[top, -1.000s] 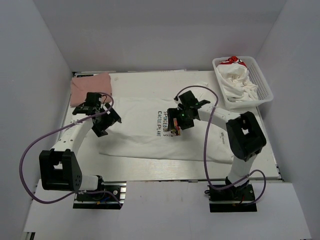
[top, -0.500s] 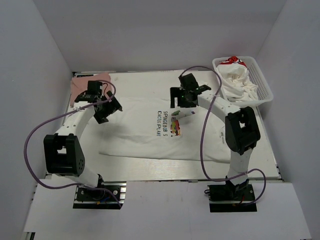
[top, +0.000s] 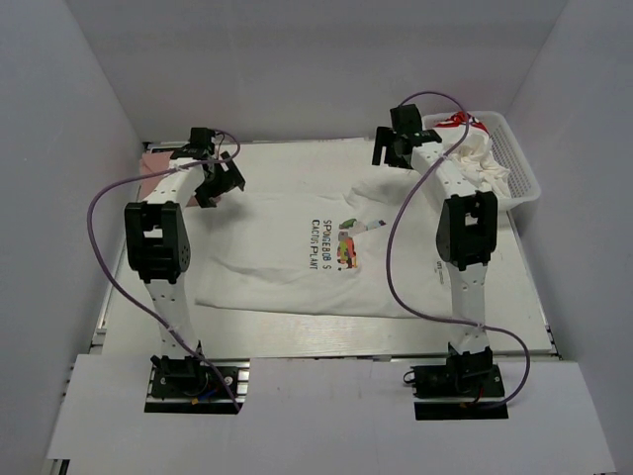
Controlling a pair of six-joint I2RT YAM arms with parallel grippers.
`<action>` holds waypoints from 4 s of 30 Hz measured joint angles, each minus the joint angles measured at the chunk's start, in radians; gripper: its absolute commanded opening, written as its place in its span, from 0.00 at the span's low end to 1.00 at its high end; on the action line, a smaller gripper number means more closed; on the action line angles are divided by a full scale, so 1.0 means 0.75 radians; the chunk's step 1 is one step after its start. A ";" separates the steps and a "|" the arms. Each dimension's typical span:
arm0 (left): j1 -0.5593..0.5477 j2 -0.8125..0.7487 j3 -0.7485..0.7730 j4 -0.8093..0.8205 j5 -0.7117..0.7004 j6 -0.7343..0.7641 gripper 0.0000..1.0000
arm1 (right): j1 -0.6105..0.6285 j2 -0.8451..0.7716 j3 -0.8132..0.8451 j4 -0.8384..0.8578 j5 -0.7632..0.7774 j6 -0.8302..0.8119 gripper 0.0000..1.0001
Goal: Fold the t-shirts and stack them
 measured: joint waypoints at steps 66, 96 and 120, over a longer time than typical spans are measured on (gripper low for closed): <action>-0.099 0.430 0.387 -0.077 -0.257 -0.486 0.02 | -0.131 0.407 0.196 0.476 0.043 -0.058 0.90; -0.098 0.360 0.298 -0.086 -0.247 -0.382 0.02 | -0.174 0.348 0.100 0.419 0.018 0.043 0.00; -0.152 0.030 0.022 -0.018 -0.313 -0.295 0.00 | -0.140 -0.874 -1.084 0.525 -0.105 0.087 0.00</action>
